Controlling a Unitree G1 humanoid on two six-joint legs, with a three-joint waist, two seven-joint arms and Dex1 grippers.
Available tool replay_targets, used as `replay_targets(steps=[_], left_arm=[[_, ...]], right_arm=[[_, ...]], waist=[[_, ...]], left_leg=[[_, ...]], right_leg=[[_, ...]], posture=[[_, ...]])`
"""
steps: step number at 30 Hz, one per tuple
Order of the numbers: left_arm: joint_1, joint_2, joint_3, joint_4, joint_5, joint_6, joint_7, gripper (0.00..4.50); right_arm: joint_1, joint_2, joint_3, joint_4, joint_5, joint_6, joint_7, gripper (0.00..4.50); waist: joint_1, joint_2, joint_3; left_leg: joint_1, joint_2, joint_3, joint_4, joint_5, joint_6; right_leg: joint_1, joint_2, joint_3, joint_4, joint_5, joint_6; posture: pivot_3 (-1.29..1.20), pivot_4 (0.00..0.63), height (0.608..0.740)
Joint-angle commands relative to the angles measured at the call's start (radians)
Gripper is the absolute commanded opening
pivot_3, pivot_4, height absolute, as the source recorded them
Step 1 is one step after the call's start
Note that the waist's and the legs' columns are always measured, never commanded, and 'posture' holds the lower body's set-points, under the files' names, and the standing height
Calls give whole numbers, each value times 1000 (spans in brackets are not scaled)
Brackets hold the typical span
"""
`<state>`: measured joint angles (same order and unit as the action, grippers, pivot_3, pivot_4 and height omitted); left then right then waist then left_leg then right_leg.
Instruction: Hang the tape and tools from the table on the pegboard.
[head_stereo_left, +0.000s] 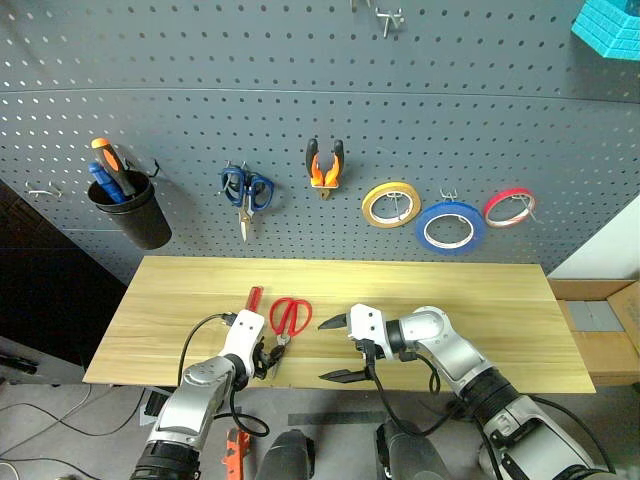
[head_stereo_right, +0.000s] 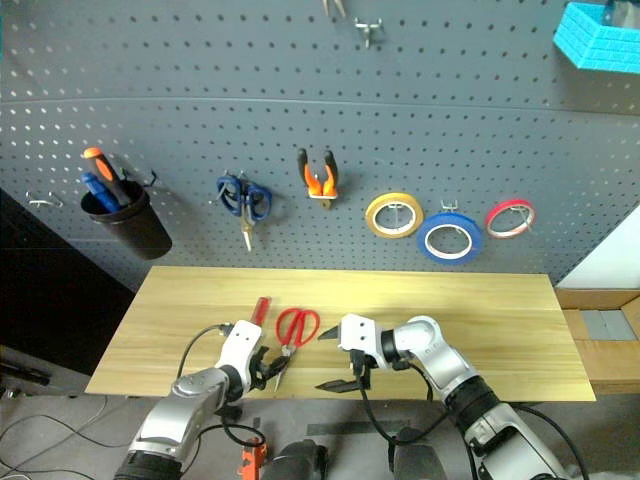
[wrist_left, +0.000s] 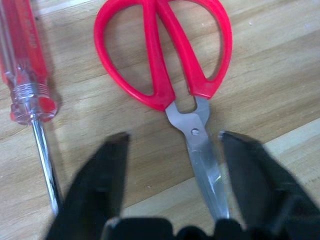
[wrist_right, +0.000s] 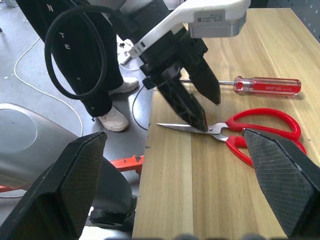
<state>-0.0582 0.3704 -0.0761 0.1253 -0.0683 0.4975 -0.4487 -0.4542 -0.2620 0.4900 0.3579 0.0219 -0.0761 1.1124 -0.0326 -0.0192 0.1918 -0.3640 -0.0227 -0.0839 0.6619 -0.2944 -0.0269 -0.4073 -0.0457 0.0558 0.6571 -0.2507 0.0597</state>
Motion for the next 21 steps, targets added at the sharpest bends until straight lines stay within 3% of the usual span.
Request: replay_targets(steps=[1, 21], left_arm=[[-17, -5, -12, -15, 3, -9, -9, 3820], [-59, -49, -48, 96, 37, 53, 40, 3820]], right_arm=[[-23, 5, -21, -2, 12, -16, 11, 4500], [-37, 22, -39, 17, 15, -9, 6, 4500]], waist=[[0, 0, 1], [0, 1, 10]], left_leg=[[0, 0, 0, 0, 0, 0], [0, 0, -2, 0, 0, 0]], right_leg=[[0, 0, 0, 0, 0, 0], [1, 0, -3, -1, 0, 0]], posture=[[33, 204, 740], [23, 218, 740]])
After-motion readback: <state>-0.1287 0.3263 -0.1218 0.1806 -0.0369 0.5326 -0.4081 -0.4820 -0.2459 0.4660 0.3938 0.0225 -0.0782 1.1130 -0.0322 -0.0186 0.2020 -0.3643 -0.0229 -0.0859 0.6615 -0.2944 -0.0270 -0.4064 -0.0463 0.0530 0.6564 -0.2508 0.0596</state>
